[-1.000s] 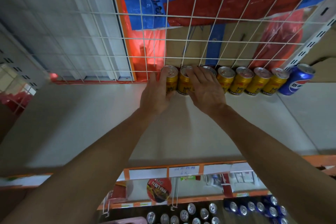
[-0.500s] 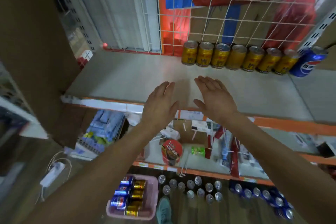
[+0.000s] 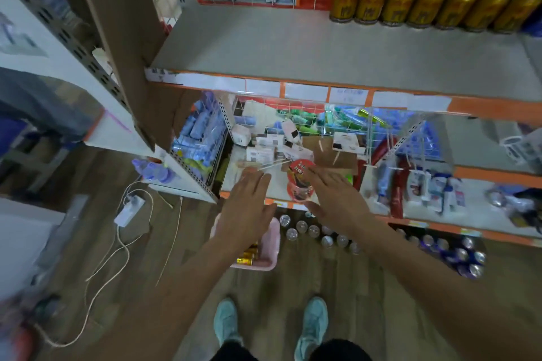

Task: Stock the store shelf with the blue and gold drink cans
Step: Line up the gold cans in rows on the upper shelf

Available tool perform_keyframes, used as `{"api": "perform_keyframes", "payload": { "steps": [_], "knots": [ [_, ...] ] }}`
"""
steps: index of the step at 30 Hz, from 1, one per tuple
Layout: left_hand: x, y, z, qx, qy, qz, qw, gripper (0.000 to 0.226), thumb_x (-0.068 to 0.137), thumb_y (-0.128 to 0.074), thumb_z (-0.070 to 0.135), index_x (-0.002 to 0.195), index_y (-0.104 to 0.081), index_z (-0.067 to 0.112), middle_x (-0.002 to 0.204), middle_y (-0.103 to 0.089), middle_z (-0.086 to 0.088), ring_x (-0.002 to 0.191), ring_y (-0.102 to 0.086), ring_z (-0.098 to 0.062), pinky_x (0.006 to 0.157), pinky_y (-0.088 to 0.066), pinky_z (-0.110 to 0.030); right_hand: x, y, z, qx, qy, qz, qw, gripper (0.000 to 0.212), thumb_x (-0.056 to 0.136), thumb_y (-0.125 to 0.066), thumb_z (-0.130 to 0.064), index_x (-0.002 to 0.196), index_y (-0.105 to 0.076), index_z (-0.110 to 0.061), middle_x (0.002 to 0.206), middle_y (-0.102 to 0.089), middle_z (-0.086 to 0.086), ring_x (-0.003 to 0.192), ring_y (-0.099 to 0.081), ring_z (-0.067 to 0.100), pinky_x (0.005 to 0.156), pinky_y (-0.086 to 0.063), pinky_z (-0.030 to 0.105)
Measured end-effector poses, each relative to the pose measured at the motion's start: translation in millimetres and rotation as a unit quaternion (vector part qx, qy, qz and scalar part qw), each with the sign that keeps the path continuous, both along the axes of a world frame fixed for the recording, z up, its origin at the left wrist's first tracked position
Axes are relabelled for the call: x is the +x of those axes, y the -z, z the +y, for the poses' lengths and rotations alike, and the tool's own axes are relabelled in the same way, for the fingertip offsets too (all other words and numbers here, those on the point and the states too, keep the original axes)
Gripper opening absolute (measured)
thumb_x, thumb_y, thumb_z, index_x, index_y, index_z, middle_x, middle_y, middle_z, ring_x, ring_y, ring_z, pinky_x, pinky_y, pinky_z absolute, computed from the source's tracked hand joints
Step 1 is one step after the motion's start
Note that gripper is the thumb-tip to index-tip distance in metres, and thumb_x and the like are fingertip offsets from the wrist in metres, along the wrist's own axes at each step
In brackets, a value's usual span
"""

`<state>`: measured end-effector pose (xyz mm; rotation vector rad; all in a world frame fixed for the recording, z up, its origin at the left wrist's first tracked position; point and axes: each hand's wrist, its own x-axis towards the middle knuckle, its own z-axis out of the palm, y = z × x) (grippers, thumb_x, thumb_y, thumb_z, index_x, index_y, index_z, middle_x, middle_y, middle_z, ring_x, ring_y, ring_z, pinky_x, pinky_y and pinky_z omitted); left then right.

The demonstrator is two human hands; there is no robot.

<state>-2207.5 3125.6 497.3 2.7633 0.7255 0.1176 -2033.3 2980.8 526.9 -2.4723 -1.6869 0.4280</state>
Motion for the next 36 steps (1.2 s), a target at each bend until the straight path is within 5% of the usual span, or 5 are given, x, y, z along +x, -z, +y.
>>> {"api": "perform_keyframes", "payload": {
  "steps": [10,15,22,28,36],
  "knots": [
    [-108.2,133.0,52.9,-0.046,0.086,0.049,0.994,0.072,0.063,-0.091,0.024,0.125,-0.064,0.002,0.124,-0.067,-0.016,0.113,-0.066,-0.035,0.093,-0.056,-0.045,-137.5,139.3,48.2,-0.111,0.095,0.069,0.987,0.071,0.093,-0.061,-0.021,0.156,-0.028,-0.012,0.160,-0.033,0.008,0.144,-0.036,0.028,0.114,-0.032,0.042],
    [-153.3,229.6,76.1,-0.083,0.088,0.049,0.991,0.070,0.064,-0.091,0.024,0.126,-0.063,0.006,0.121,-0.069,-0.014,0.106,-0.069,-0.036,0.082,-0.059,-0.048,-175.2,242.3,63.2,-0.126,0.107,0.098,0.981,0.060,0.097,-0.048,-0.034,0.153,-0.029,-0.019,0.151,-0.041,0.003,0.136,-0.043,0.026,0.108,-0.038,0.039],
    [-165.6,426.7,79.8,-0.135,0.082,0.112,0.981,0.071,0.082,-0.077,0.037,0.143,-0.049,0.015,0.141,-0.058,-0.010,0.129,-0.056,-0.035,0.100,-0.051,-0.058,-176.4,419.4,63.6,-0.140,0.095,0.085,0.982,0.060,0.099,-0.056,-0.036,0.151,-0.033,-0.017,0.154,-0.041,0.004,0.138,-0.045,0.026,0.108,-0.040,0.042],
    [-143.7,586.2,84.5,-0.071,0.154,0.137,0.976,0.073,0.088,-0.073,0.041,0.148,-0.045,0.009,0.148,-0.051,-0.015,0.138,-0.046,-0.036,0.116,-0.034,-0.049,-158.0,601.4,70.0,-0.154,0.037,0.062,0.985,0.061,0.074,-0.084,-0.027,0.125,-0.058,-0.004,0.109,-0.070,0.015,0.083,-0.071,0.035,0.062,-0.060,0.045],
    [-141.2,701.8,102.0,0.000,0.278,0.181,0.943,0.079,0.093,-0.040,0.068,0.153,-0.035,0.017,0.150,-0.047,-0.004,0.138,-0.045,-0.023,0.121,-0.030,-0.041,-145.1,730.9,91.1,-0.126,-0.042,0.011,0.991,0.057,0.100,-0.053,-0.038,0.149,-0.035,-0.013,0.148,-0.048,0.006,0.131,-0.051,0.025,0.102,-0.047,0.036]
  ]
}}
